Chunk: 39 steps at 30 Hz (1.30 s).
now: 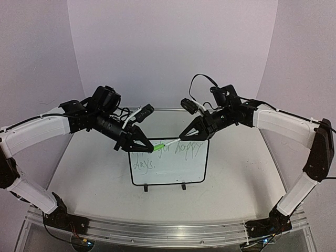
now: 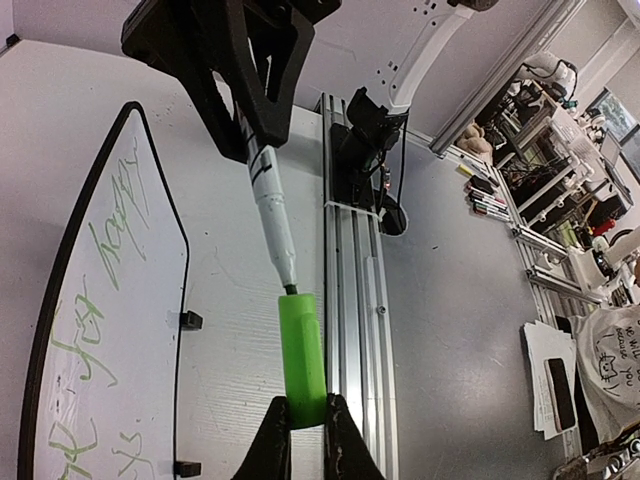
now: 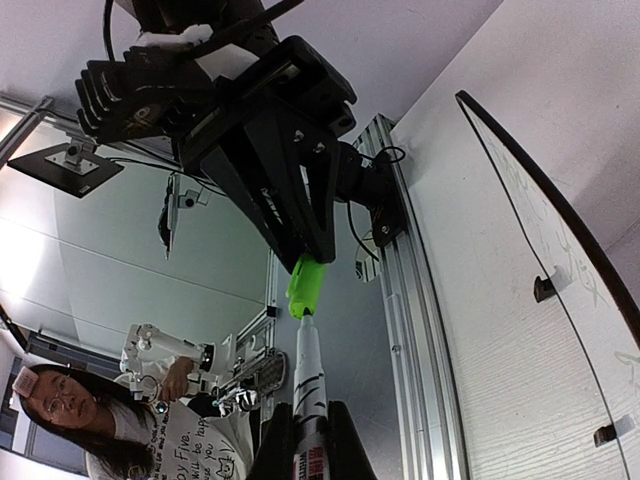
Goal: Write a sentence on the whiteboard
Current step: Insert the whiteboard marker without the cap into the whiteboard marker.
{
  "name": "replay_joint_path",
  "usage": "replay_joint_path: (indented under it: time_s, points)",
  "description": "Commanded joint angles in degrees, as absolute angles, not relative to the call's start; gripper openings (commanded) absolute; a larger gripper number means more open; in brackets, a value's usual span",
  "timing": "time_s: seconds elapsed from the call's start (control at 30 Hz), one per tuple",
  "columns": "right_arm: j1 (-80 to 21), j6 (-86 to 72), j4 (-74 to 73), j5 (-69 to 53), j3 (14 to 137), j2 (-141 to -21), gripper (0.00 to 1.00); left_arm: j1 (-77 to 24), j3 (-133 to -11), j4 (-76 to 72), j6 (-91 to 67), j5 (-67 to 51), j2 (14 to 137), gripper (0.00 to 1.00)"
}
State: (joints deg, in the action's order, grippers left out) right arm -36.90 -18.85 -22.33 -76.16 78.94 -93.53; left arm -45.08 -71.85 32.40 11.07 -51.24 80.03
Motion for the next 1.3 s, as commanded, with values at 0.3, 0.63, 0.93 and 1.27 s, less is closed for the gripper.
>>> replay_joint_path:
  time_s: [0.3,0.63,0.93,1.27]
  points:
    - [-38.5,-17.5,-22.8,-75.9,80.6,-95.3,0.00,-45.7,-72.1,30.8,10.8,-50.7,80.2,0.00]
    - [-39.7,-17.0,-22.7,-75.2,82.2,-96.7,0.00,-46.0,-72.1,31.1,10.9,-50.7,80.6,0.00]
    - [-41.6,-16.6,-22.6,-72.9,83.0,-97.0,0.00,-46.1,-71.2,28.2,8.9,-49.2,80.2,0.00]
    - [-45.5,-14.3,-22.4,-70.1,84.4,-97.7,0.00,-46.1,-69.3,23.0,5.3,-52.8,80.3,0.00]
